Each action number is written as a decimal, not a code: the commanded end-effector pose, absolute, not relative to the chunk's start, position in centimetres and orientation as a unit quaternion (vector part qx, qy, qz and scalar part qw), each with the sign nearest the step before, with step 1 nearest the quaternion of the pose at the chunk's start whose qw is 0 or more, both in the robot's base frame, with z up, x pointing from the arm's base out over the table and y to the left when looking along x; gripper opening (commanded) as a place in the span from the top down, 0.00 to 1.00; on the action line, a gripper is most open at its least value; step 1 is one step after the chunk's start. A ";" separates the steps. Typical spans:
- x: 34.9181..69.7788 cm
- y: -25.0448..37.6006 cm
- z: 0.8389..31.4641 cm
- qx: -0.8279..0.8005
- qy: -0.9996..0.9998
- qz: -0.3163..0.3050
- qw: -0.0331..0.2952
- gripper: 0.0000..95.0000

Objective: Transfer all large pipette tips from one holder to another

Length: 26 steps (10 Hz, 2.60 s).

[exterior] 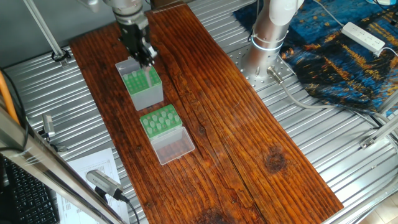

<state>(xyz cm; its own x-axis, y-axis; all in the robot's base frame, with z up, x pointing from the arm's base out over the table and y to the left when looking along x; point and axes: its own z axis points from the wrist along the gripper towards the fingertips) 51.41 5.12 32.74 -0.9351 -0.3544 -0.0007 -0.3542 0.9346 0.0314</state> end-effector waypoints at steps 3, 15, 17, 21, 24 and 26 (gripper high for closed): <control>51.6 6.7 31.8 0.161 -0.987 -0.025 0.000 1.00; 51.3 7.4 31.2 0.211 -0.977 0.015 -0.009 1.00; 51.3 7.1 31.0 0.208 -0.978 -0.003 -0.017 1.00; 48.2 8.9 31.1 0.188 -0.982 -0.019 -0.015 1.00; 47.8 10.1 30.6 0.178 -0.984 -0.016 -0.017 1.00; 47.5 10.6 30.2 0.175 -0.984 -0.015 -0.017 1.00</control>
<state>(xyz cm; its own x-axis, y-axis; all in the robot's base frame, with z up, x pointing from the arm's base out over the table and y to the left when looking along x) 47.68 10.65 30.22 -0.9408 -0.3368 -0.0393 -0.3384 0.9399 0.0465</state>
